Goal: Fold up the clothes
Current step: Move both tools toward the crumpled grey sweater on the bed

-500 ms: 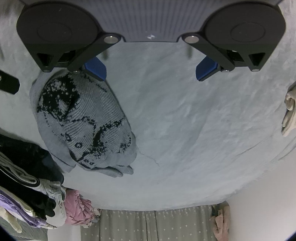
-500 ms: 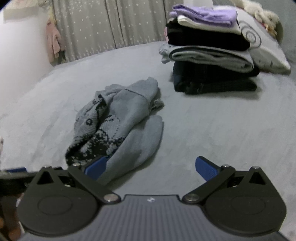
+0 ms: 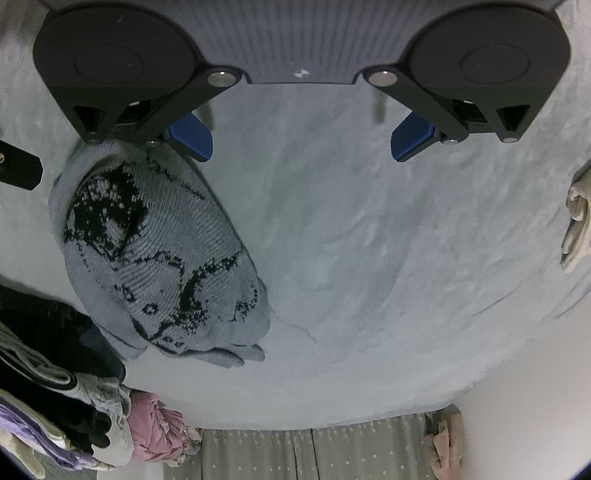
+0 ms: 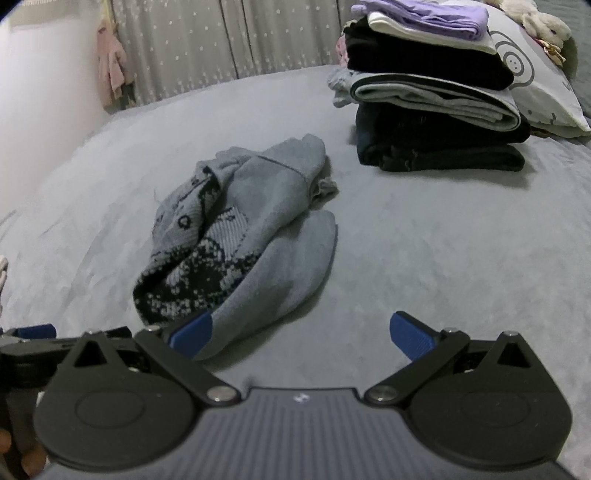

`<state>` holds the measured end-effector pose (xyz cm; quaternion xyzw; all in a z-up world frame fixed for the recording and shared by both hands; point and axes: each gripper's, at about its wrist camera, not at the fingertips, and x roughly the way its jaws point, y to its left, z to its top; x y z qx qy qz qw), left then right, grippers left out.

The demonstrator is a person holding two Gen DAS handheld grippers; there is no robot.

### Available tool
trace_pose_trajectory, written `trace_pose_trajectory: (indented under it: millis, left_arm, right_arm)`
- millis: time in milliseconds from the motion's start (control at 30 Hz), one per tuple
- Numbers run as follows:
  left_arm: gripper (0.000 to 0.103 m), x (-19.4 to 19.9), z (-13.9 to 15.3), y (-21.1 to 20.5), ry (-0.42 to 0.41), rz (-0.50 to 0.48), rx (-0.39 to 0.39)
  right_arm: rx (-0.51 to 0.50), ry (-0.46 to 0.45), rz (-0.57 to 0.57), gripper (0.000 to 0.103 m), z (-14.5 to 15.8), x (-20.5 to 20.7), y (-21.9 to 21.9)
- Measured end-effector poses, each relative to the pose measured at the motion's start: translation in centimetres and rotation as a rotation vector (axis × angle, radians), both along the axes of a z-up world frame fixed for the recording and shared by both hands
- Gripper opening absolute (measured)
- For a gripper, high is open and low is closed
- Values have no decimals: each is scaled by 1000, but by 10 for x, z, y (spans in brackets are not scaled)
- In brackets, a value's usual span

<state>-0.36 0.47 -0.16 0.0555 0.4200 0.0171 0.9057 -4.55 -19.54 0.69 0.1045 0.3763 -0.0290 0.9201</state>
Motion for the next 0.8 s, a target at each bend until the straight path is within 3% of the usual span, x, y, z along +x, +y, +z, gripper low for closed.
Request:
trace_pose_trajectory:
  millis: [300,800]
  left_arm:
    - [102,5,-14,-3,91,4,-6]
    - [103,-10,-21,16,43,-73,-62]
  right_arm:
    - [-25,60,18,103,-10,5,6]
    - [52,96,-35,94,-21,48,-16]
